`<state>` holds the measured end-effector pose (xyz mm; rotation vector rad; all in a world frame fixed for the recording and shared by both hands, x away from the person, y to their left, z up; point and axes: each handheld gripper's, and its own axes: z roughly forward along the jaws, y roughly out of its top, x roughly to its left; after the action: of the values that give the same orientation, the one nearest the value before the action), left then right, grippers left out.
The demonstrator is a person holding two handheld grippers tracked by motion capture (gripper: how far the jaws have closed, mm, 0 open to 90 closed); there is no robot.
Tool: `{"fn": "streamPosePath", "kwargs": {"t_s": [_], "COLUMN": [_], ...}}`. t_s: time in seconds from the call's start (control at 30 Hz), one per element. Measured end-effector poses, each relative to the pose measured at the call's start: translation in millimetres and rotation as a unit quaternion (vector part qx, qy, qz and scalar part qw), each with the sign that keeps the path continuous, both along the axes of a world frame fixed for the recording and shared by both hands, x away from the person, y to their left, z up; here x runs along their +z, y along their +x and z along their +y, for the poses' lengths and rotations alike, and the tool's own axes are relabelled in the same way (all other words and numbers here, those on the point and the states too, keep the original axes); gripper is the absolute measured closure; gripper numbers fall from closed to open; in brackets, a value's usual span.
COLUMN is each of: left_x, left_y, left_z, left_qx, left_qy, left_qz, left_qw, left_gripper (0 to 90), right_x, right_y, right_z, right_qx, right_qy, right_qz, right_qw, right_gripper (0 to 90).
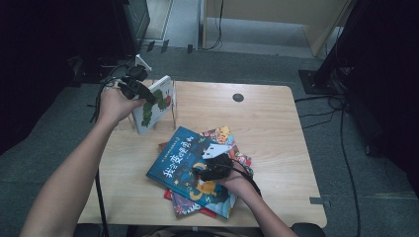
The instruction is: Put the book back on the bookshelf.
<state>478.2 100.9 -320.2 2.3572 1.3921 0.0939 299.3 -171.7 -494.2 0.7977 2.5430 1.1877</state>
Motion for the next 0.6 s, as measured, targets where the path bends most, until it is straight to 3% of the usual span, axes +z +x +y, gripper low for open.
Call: {"fn": "streamPosePath", "kwargs": {"t_s": [0.27, 0.47, 0.6], "left_x": [-2.5, -8.5, -11.6], "left_y": [11.1, 20.6, 26.0], "left_z": [-3.7, -2.9, -2.6], "left_qx": [0.010, 0.020, 0.023], "left_qy": [0.003, -0.006, -0.009], "left_qz": [-0.005, 0.010, 0.008], "left_qw": [0.9999, 0.9997, 0.9997], "left_gripper": [77.0, 77.0, 76.9], "right_x": [0.1, 0.1, 0.1], "right_y": [0.0, 0.1, 0.1], "right_z": [-0.1, -0.1, -0.2], "right_qx": [-0.001, -0.001, -0.001], "right_qy": [0.001, 0.001, 0.001], "right_qz": [0.002, 0.001, 0.001], "right_qw": [1.0000, 1.0000, 1.0000], "right_gripper": [34.8, 35.0, 35.1]}}
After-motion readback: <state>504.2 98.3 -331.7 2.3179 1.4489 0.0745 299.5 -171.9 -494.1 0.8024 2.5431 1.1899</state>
